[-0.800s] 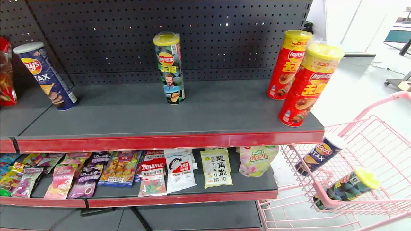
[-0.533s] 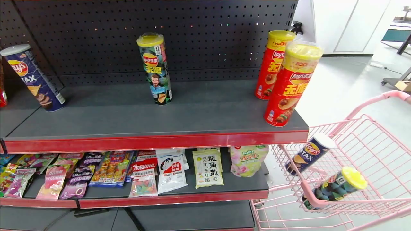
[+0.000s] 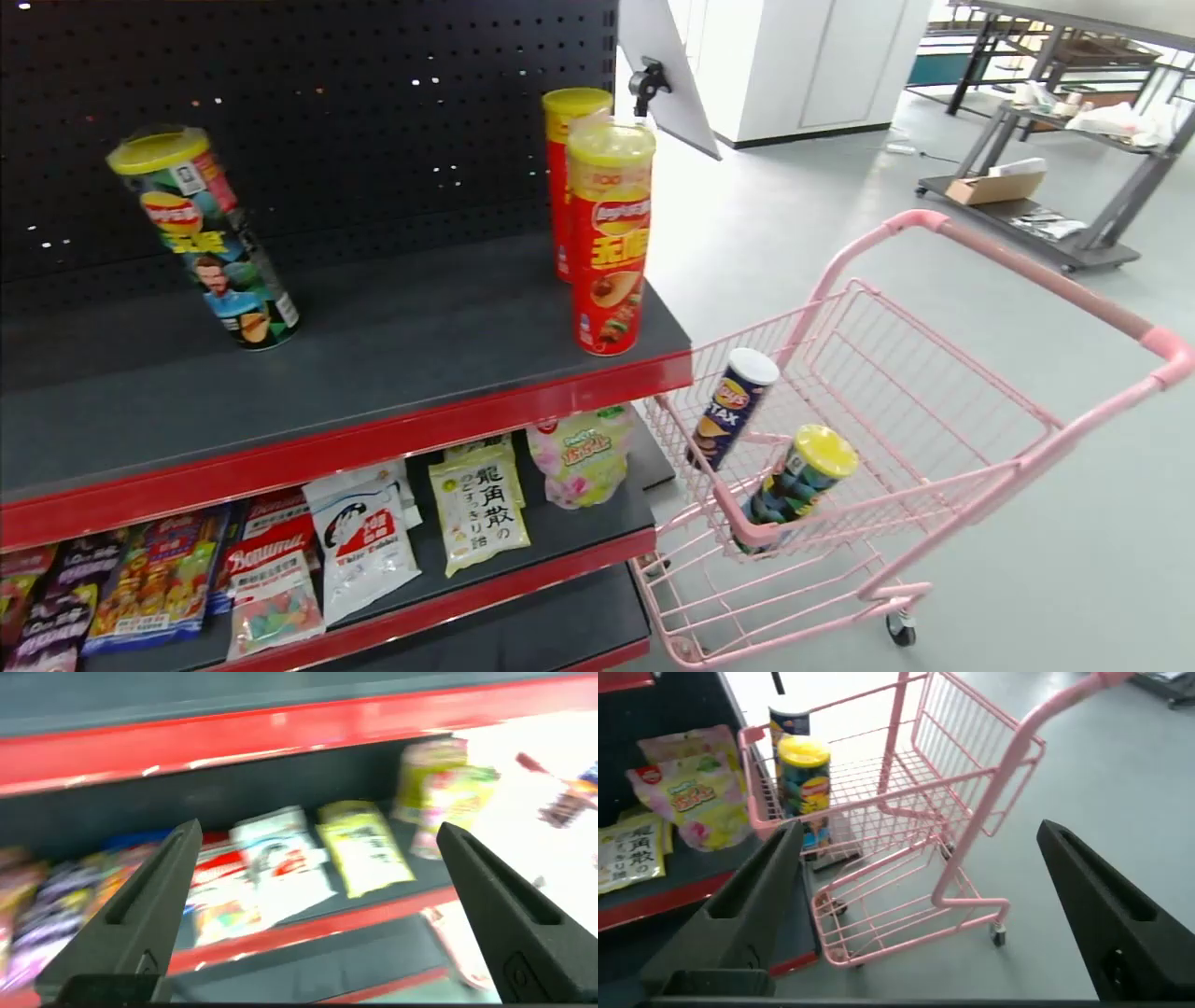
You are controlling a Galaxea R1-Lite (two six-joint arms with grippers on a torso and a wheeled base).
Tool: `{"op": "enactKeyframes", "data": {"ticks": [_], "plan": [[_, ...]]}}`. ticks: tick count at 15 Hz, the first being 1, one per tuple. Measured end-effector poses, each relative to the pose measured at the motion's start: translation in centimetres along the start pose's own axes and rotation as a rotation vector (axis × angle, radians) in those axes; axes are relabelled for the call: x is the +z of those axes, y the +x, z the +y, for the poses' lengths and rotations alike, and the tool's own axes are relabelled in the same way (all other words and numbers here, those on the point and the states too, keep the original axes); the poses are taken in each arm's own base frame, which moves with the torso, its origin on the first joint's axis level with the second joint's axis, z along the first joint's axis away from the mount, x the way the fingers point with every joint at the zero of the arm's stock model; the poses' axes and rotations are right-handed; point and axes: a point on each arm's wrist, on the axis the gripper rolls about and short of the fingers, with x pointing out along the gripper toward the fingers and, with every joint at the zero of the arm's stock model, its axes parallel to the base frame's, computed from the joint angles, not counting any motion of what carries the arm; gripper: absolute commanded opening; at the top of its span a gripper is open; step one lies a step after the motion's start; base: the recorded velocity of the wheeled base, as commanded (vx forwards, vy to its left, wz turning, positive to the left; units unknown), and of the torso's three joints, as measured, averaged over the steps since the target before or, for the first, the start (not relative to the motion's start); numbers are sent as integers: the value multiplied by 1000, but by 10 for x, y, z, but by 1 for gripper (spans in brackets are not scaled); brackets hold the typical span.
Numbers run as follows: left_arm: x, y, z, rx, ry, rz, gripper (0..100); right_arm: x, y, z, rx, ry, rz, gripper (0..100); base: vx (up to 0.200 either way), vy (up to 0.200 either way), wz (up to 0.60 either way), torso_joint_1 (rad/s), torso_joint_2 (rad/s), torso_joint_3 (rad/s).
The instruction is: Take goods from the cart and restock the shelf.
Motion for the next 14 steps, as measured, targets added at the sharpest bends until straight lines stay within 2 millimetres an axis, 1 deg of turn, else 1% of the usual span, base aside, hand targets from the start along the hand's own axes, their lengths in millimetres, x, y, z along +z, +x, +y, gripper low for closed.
{"op": "enactKeyframes", "data": {"ticks": [8, 11, 14], "plan": [[0, 0, 0, 1, 0, 0, 100, 0, 0, 0, 0, -2, 0, 100, 0, 0, 0, -5, 7, 6], [0, 0, 0, 0, 0, 0, 100, 0, 0, 0, 0, 0, 0, 100, 0, 0, 0, -124, 346, 216], [0, 0, 0, 0, 0, 0, 100, 0, 0, 0, 0, 1, 0, 100, 0, 0, 0, -175, 496, 318]]}}
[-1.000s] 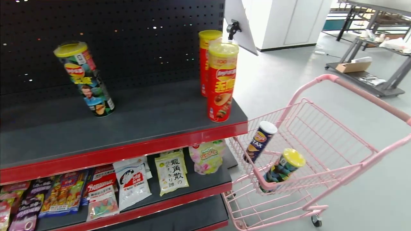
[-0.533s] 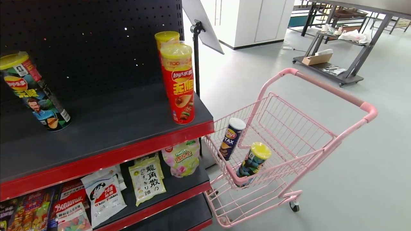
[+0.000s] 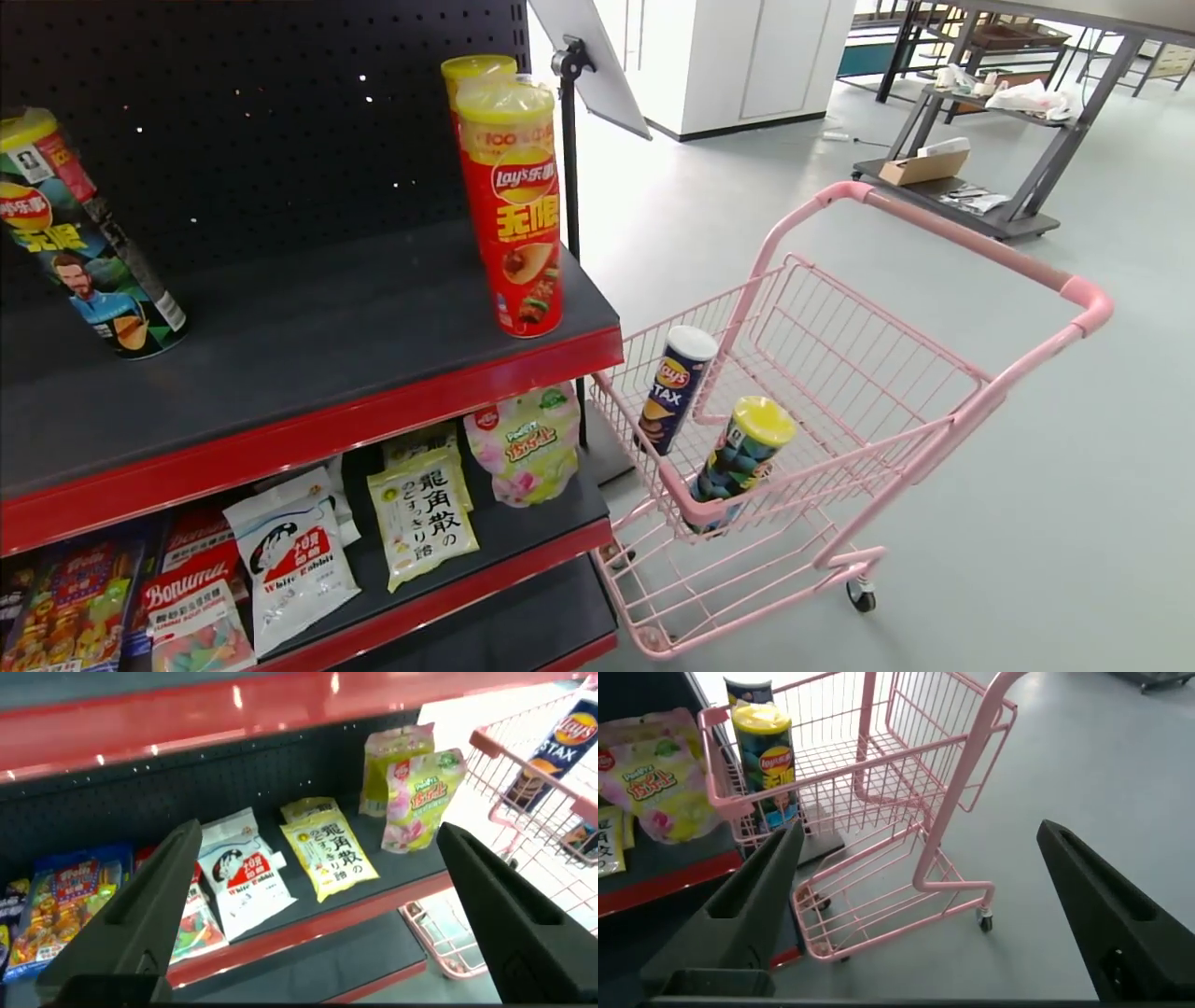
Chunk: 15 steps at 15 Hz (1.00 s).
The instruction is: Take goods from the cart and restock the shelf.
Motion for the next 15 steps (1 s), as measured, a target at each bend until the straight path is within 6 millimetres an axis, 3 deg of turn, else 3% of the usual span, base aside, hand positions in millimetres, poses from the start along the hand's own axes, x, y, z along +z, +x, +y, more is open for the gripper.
{"op": "enactKeyframes", "data": {"ticks": [12, 15], "plan": [[0, 0, 0, 0, 0, 0, 100, 0, 0, 0, 0, -2, 0, 100, 0, 0, 0, -139, 513, 370], [0, 0, 0, 0, 0, 0, 100, 0, 0, 0, 8, -8, -1, 100, 0, 0, 0, -25, 149, 113]]}}
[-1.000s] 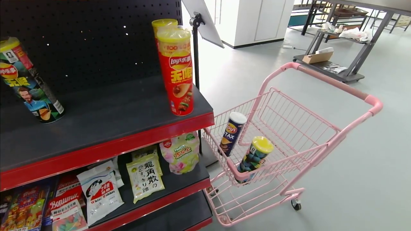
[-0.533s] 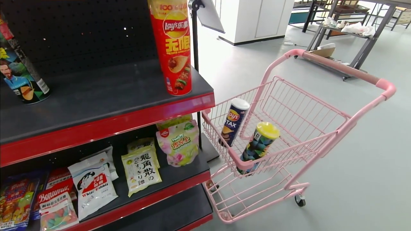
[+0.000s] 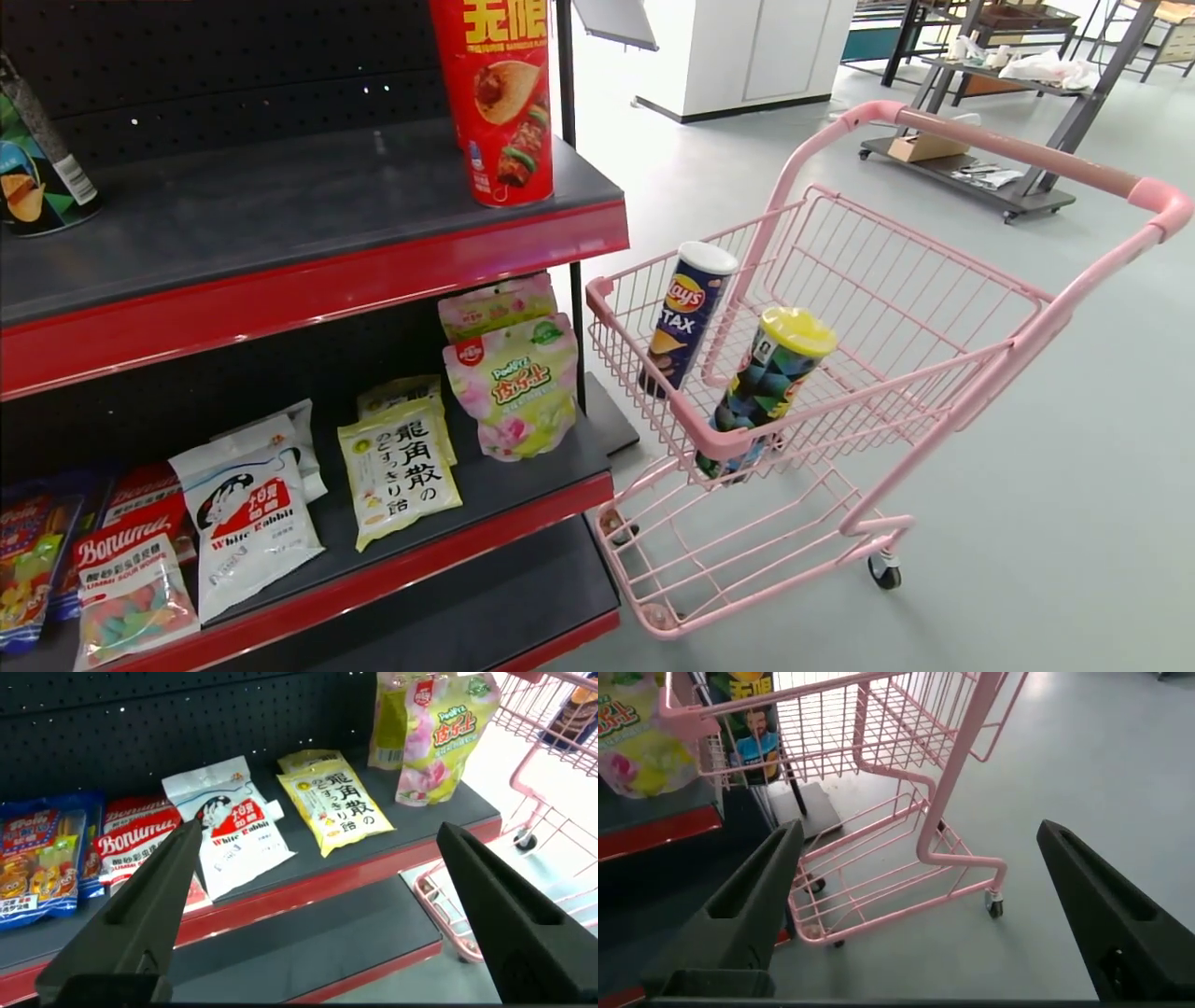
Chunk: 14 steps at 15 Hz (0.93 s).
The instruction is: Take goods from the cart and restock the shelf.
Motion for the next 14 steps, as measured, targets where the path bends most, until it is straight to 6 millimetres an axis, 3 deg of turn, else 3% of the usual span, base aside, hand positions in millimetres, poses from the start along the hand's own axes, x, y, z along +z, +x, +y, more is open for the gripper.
{"op": "enactKeyframes", "data": {"ticks": [2, 4, 6, 8, 10, 14], "plan": [[0, 0, 0, 0, 0, 0, 100, 10, -2, 0, 19, 7, -24, 100, 0, 0, 0, 0, 0, 0], [0, 0, 0, 0, 0, 0, 100, 45, -3, 0, 52, 77, -57, 100, 0, 0, 0, 0, 0, 0], [0, 0, 0, 0, 0, 0, 100, 87, 11, 1, 127, 117, -14, 100, 0, 0, 0, 0, 0, 0], [0, 0, 0, 0, 0, 0, 100, 125, 49, 6, 221, 137, 30, 100, 0, 0, 0, 0, 0, 0], [0, 0, 0, 0, 0, 0, 100, 144, 106, 20, 340, 150, 94, 100, 0, 0, 0, 0, 0, 0], [0, 0, 0, 0, 0, 0, 100, 131, 204, 57, 565, 164, 223, 100, 0, 0, 0, 0, 0, 0]]}}
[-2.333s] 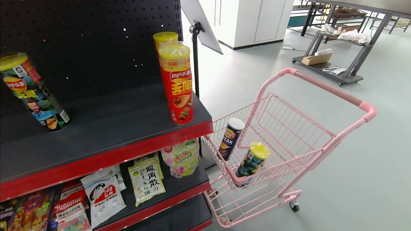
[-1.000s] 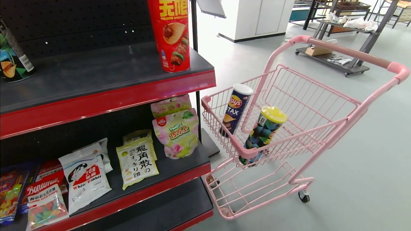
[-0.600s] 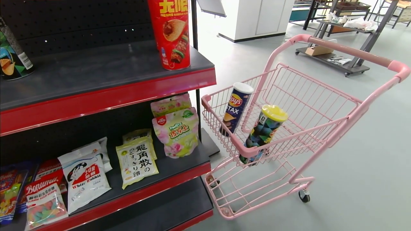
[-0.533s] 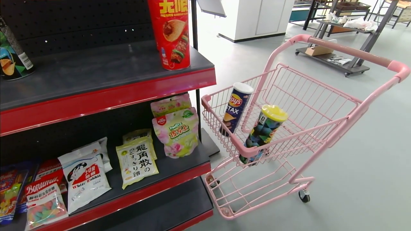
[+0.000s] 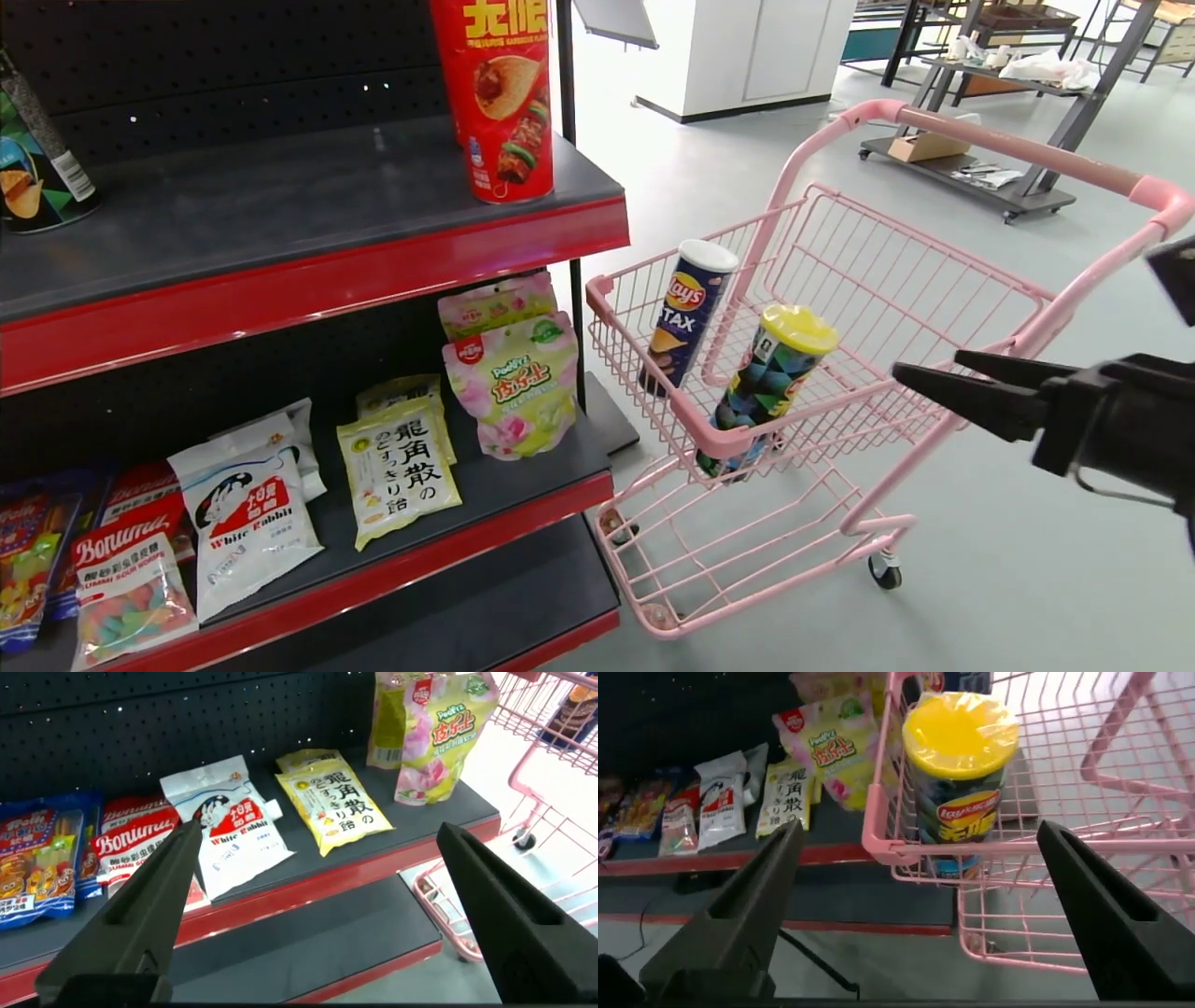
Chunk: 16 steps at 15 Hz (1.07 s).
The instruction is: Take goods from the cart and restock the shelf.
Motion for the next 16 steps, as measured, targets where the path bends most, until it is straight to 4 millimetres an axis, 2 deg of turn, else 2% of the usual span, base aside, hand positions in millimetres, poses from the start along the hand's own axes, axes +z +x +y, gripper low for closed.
{"op": "enactKeyframes", "data": {"ticks": [2, 5, 8, 12, 16], "plan": [[0, 0, 0, 0, 0, 0, 100, -8, 28, -4, 49, 12, 54, 100, 0, 0, 0, 0, 0, 0], [0, 0, 0, 0, 0, 0, 100, -19, 59, -11, 95, 15, 85, 100, 0, 0, 0, 0, 0, 0], [0, 0, 0, 0, 0, 0, 100, -26, 79, -16, 103, 23, 126, 100, 0, 0, 0, 0, 0, 0], [0, 0, 0, 0, 1, 0, 100, -35, 96, -23, 96, 18, 160, 100, 0, 0, 0, 0, 0, 0], [0, 0, 0, 0, 1, 0, 100, -42, 124, -33, 107, -8, 91, 100, 0, 0, 0, 0, 0, 0]]}}
